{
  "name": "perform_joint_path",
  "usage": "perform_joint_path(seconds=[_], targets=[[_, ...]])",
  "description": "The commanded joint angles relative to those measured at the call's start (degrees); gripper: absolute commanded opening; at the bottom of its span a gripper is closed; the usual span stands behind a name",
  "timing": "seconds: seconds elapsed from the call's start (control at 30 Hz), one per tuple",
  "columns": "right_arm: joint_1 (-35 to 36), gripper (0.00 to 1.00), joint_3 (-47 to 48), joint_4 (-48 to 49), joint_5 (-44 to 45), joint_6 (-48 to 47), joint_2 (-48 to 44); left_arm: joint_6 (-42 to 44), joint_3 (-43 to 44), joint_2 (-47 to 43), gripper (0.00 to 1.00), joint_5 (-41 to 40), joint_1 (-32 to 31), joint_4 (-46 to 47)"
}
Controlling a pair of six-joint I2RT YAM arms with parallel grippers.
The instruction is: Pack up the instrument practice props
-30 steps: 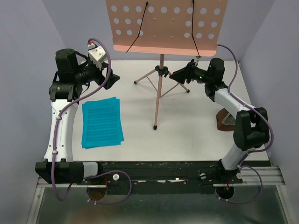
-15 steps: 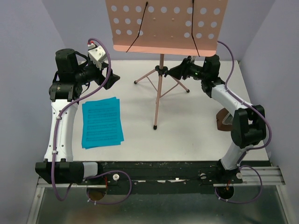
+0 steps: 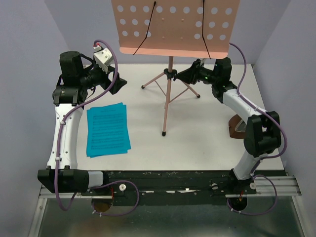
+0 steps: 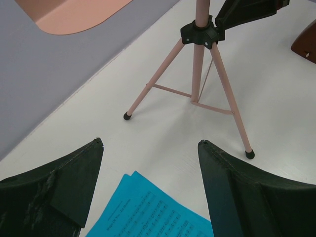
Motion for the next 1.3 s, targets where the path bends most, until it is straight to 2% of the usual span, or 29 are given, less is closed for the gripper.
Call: perform_joint_path(seconds=[0.0,0.13,0.67,0.8,0.87,0.97,1.03,1.17,1.27], targets=[[2.1,0.28,0.8,-2.2,-2.2,-8.4,1.2,0.6,1.5,0.1,0.88,-0.2,-0.4,-0.3],[3.0,0.24,-0.4,-2.5,-3.8,-18.5,-0.2,0.8,1.4,0.1,0.88,-0.4,-0.3,-0.3],[7.6,0.16,-11.3,-16.5,-7.7,-99.7,-10.9,1.3,0.5,-1.2,0.88,-0.8,-0.3,-0.5],[8.5,0.23,-12.5,-29.7,-5.6,-128.3,-11.6,0.9,0.8,-1.0,0.88,-0.7,-0.2,-0.2],[8.8,0.29,-12.6,-34.4,-4.5,-135.2,-11.5,0.6,1.0,-0.9,0.88,-0.6,-0.2,-0.2],[8.8,0.36,-12.8,-37.0,-4.2,-138.5,-11.9,0.5,0.8,-0.8,0.88,-0.3,-0.3,0.1],[8.8,0.46,-13.5,-35.3,-4.2,-137.1,-13.0,0.4,0.7,-0.8,0.88,-0.1,-0.3,0.3],[8.8,0.55,-17.0,-24.8,-3.4,-125.0,-16.6,0.6,0.7,-1.0,0.88,-0.2,-0.3,0.1],[8.8,0.6,-21.0,-12.7,-3.0,-113.5,-20.0,0.6,0.6,-1.0,0.88,-0.3,-0.3,-0.1]])
